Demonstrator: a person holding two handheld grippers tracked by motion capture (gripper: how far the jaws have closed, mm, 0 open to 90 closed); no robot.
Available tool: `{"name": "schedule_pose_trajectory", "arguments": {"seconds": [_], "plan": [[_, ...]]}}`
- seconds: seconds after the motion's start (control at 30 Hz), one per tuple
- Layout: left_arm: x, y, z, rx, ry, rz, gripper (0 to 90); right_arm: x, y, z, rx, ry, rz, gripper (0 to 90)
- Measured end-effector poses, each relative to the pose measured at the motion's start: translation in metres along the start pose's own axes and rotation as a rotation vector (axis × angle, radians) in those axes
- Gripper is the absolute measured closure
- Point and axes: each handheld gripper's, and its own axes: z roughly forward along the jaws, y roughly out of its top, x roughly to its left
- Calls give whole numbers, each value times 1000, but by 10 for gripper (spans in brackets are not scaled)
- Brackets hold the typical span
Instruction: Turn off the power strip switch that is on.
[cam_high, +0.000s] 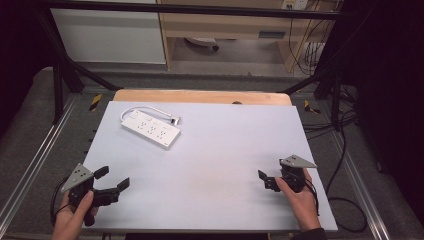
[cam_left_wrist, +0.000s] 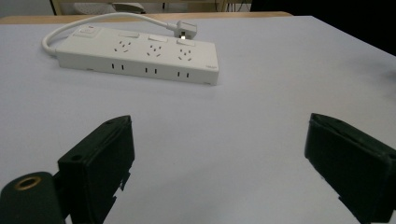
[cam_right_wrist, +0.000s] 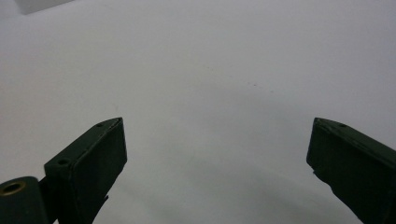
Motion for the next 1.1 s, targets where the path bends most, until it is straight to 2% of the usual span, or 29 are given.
{"name": "schedule_pose_trajectory", "arguments": {"seconds": [0.2, 0.27, 0.37, 0.53, 0.57, 0.7, 1.03, 1.1], "plan": [[0, 0, 0, -6, 2, -7, 82, 1, 0, -1, -20, 10, -11, 60], [0, 1, -1, -9, -1, -2, 82, 3, 1, -1, -28, 13, -36, 62], [0, 1, -2, -16, -2, -8, 81, 5, 1, -1, -24, 17, -41, 61], [1, 3, -2, -25, -2, -21, 73, 5, 1, -3, -24, 11, -24, 60], [2, 3, -2, -22, 1, -38, 73, 5, 1, -3, -24, 11, -26, 59], [4, 4, -1, -19, 11, -49, 72, 7, 1, -3, -15, 17, -29, 58], [9, 23, 7, 5, 15, -40, 71, 8, 1, -4, -16, 31, -28, 57], [10, 29, 12, 7, 1, -43, 71, 8, 1, -4, -14, 32, -31, 56]]}}
